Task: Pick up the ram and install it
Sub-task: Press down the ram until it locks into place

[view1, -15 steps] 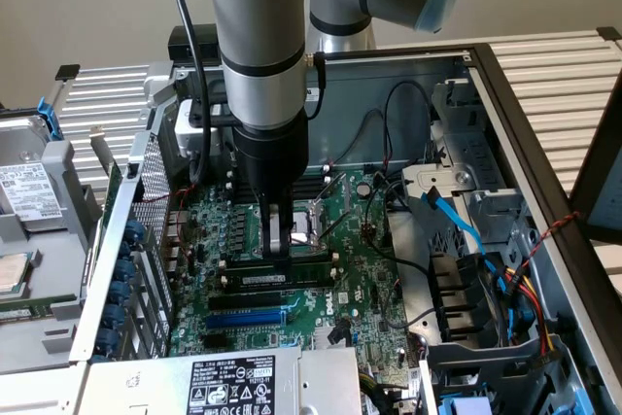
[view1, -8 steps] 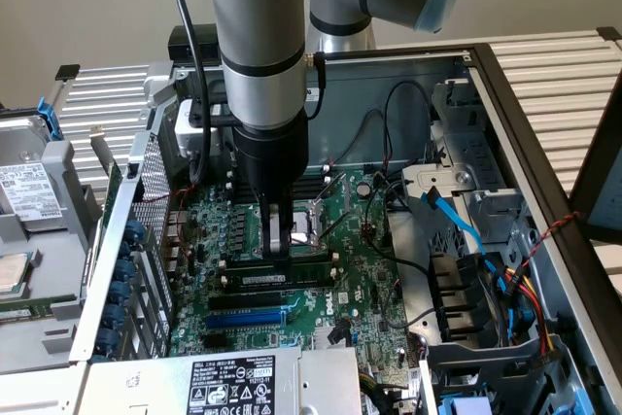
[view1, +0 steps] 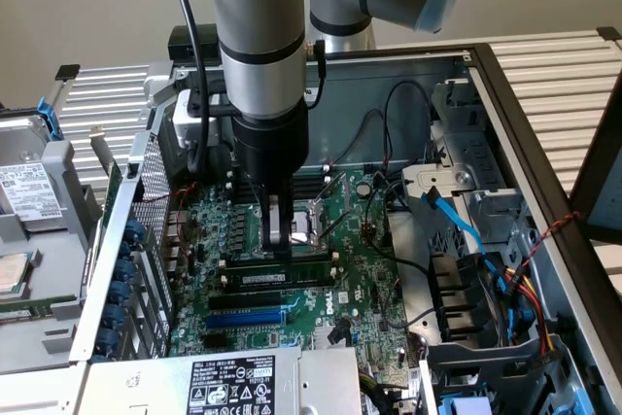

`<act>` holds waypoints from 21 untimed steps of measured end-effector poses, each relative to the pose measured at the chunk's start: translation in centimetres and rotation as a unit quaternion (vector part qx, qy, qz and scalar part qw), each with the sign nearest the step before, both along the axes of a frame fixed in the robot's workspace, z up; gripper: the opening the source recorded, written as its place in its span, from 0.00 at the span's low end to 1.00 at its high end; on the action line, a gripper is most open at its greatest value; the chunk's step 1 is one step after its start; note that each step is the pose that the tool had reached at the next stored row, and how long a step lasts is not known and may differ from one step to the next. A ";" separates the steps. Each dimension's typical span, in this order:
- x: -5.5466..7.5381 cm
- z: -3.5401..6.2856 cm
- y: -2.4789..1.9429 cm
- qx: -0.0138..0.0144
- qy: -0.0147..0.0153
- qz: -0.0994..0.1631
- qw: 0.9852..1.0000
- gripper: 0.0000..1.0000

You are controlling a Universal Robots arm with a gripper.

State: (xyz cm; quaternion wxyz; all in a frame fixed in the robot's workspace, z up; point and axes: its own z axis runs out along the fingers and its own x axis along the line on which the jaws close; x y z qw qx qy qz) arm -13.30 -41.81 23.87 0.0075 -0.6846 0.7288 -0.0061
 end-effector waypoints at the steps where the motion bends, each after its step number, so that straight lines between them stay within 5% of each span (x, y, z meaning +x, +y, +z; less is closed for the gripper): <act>1: 0.0 0.17 0.00 0.000 0.000 0.000 1.000 0.10; 21: 0.0 0.79 0.04 -0.001 -0.001 0.000 1.000 0.10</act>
